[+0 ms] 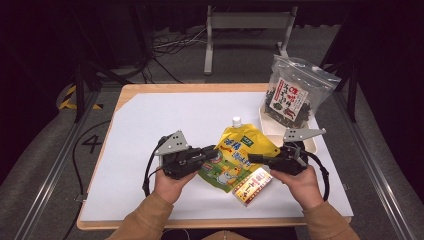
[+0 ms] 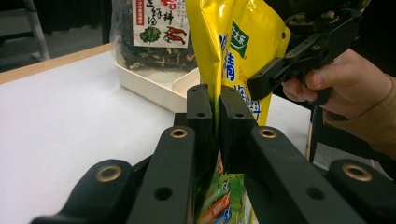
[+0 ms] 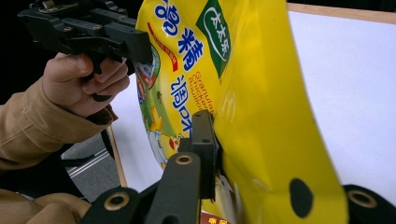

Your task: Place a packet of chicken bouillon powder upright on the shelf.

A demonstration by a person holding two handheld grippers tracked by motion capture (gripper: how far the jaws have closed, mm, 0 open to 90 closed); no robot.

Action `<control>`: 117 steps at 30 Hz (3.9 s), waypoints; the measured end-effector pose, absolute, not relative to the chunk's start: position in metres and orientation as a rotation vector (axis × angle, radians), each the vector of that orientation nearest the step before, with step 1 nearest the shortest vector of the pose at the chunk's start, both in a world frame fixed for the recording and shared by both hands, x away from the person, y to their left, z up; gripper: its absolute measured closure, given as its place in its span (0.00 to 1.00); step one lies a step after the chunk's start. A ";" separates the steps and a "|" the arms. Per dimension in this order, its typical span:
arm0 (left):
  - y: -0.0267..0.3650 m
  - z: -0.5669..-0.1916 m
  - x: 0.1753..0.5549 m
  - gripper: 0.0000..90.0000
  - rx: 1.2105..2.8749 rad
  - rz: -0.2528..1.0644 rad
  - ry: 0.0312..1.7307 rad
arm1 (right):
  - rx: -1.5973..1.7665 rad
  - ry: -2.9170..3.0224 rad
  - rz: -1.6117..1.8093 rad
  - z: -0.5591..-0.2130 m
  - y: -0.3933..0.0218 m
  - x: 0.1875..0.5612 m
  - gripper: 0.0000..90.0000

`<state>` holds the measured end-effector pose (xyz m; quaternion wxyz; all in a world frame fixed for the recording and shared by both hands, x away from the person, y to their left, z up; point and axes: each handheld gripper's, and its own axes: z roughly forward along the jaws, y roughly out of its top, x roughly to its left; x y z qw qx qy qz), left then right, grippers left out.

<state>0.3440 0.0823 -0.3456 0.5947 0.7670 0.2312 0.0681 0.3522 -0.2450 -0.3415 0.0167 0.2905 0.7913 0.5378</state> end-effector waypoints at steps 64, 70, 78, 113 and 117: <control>0.117 -0.348 0.368 0.73 1.816 0.197 0.678 | 0.765 2.384 1.118 -0.225 -0.285 0.355 0.96; 0.121 -0.348 0.370 0.72 1.839 0.210 0.689 | 0.768 2.386 1.079 -0.219 -0.288 0.358 0.96; 0.123 -0.349 0.371 0.71 1.847 0.204 0.707 | 0.774 2.397 1.014 -0.213 -0.297 0.365 0.96; 0.142 -0.355 0.361 0.67 1.827 0.211 0.754 | 0.587 2.491 0.931 -0.229 -0.333 0.392 0.96; 0.143 -0.357 0.360 0.67 1.827 0.204 0.766 | 0.594 2.495 0.941 -0.230 -0.339 0.395 0.96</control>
